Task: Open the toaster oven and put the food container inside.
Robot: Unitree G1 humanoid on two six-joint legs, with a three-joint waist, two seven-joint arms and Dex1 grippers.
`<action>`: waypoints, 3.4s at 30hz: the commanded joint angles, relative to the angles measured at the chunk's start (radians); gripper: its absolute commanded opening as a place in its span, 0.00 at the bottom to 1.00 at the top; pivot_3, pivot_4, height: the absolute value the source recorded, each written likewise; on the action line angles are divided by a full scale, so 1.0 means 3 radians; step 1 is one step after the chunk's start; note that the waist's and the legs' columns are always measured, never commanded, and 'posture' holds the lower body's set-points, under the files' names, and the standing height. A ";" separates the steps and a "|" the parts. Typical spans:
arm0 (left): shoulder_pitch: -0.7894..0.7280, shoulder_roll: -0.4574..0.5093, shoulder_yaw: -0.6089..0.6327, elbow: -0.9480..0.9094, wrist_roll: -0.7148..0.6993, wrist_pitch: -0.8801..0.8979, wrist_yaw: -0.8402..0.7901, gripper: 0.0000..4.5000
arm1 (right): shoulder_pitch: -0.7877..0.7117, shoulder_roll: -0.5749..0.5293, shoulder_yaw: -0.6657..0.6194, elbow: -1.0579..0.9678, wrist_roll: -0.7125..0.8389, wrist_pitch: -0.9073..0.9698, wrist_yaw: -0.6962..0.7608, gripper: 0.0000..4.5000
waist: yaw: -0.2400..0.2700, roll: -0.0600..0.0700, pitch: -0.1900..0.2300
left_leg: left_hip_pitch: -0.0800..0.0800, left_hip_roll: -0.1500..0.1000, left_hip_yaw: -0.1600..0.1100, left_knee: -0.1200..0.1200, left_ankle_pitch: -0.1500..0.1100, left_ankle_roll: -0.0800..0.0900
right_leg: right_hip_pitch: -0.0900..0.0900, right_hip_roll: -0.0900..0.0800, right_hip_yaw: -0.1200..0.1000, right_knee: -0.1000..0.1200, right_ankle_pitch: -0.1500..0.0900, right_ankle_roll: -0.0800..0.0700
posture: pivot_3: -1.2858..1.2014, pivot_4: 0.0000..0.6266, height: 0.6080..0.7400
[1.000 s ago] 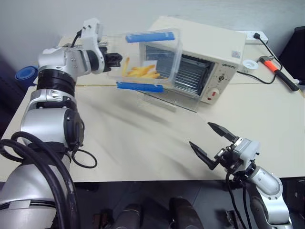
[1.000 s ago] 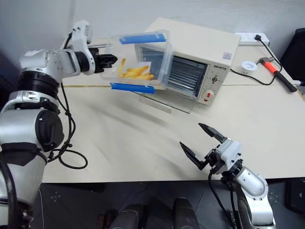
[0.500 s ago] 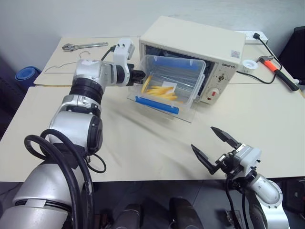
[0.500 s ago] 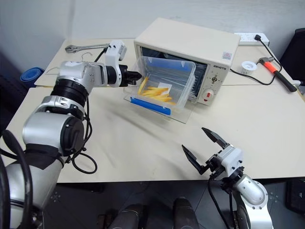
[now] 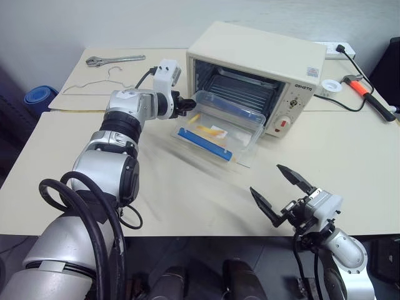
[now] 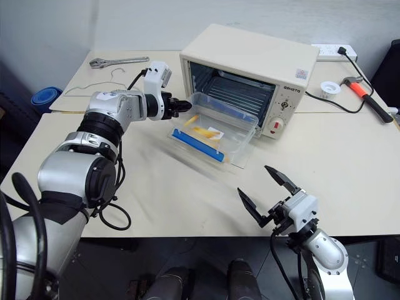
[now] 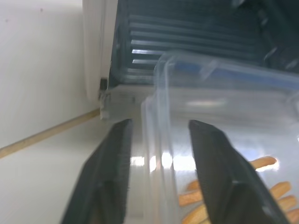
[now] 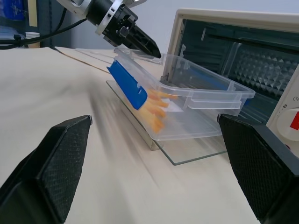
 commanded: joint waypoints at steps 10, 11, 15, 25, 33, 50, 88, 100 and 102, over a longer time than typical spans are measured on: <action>0.0798 0.0928 0.0054 -0.0852 -0.0226 -0.0896 -0.1791 0.73 | -0.0002 -0.0499 -0.0334 -0.0540 0.0688 0.0674 0.0125 0.91 | -0.0077 0.0002 -0.0001 | 0.0001 0.0007 0.0016 -0.0007 0.0000 0.0000 | -0.0015 0.0000 -0.0002 0.0008 0.0000 0.0000 | 0.52 0.24 1.00; 0.0923 0.0982 0.0066 -0.0960 -0.0267 -0.0932 -0.1929 0.69 | 0.0023 -0.0557 -0.0329 -0.0590 0.0726 0.0767 0.0139 0.87 | -0.0076 0.0002 -0.0001 | 0.0001 0.0007 0.0016 -0.0006 0.0000 0.0000 | -0.0014 -0.0001 -0.0001 0.0008 0.0000 0.0000 | 0.52 0.24 1.00; 0.1747 0.1206 -0.0097 -0.1500 -0.0241 -0.1544 -0.2580 0.43 | 0.0036 -0.0839 -0.0040 -0.0785 0.0646 0.1303 0.0156 0.58 | -0.0075 0.0002 -0.0002 | 0.0000 0.0007 0.0016 -0.0004 -0.0001 0.0002 | -0.0013 -0.0003 -0.0001 0.0007 0.0000 -0.0001 | 0.52 0.24 1.00; 0.2411 0.0663 -0.0325 -0.2281 -0.0315 -0.1575 -0.2248 0.00 | -0.0928 -0.0581 0.0717 -0.0350 0.0022 0.1869 -0.0175 0.01 | 0.0067 0.0000 -0.0002 | -0.0007 0.0002 0.0005 0.0037 -0.0008 0.0009 | 0.0005 -0.0009 -0.0007 -0.0006 0.0000 -0.0001 | 0.52 0.24 1.00; 0.2063 0.0212 -0.0266 -0.1976 -0.0328 -0.1500 -0.1573 0.00 | -0.1774 -0.0194 0.0775 0.0395 -0.0272 0.1939 -0.0377 0.01 | 0.0058 0.0000 -0.0003 | -0.0005 0.0002 0.0007 0.0040 -0.0011 0.0008 | 0.0004 -0.0008 -0.0008 -0.0002 0.0000 -0.0001 | 0.52 0.24 1.00; 0.1347 -0.0288 -0.0175 -0.0803 -0.0175 -0.2131 -0.0553 0.00 | -0.2912 0.0095 0.0424 0.1980 -0.0617 0.1278 -0.0644 0.01 | -0.0087 0.0000 -0.0003 | -0.0008 0.0005 0.0011 0.0035 -0.0010 0.0008 | -0.0008 -0.0014 -0.0007 0.0010 0.0001 0.0000 | 0.52 0.24 1.00; 0.2838 0.1324 0.0045 -0.2766 -0.1003 -0.1021 -0.2912 0.90 | -0.1397 -0.0637 -0.0180 0.1042 0.0087 0.1721 0.0297 0.00 | -0.0144 0.0004 -0.0004 | -0.0045 0.0007 0.0016 0.0048 -0.0012 0.0008 | -0.0041 -0.0017 -0.0002 0.0010 0.0002 0.0001 | 0.52 0.24 1.00; 0.3529 0.0962 0.0552 -0.3492 -0.1243 -0.1058 -0.1794 0.99 | -0.1786 0.0019 0.0151 0.1646 0.0016 0.0947 0.0501 0.00 | -0.0084 0.0008 -0.0003 | -0.0036 0.0007 0.0017 0.0049 -0.0012 0.0007 | -0.0035 -0.0017 -0.0003 0.0006 0.0002 0.0000 | 0.52 0.24 1.00; 0.3557 0.0958 0.0542 -0.3559 -0.1318 -0.0988 -0.1795 0.99 | -0.1855 0.0058 0.0134 0.1600 0.0091 0.0906 0.0567 0.00 | -0.0088 0.0008 -0.0003 | -0.0035 0.0008 0.0018 0.0048 -0.0012 0.0006 | -0.0035 -0.0017 -0.0002 0.0007 0.0003 -0.0001 | 0.52 0.24 1.00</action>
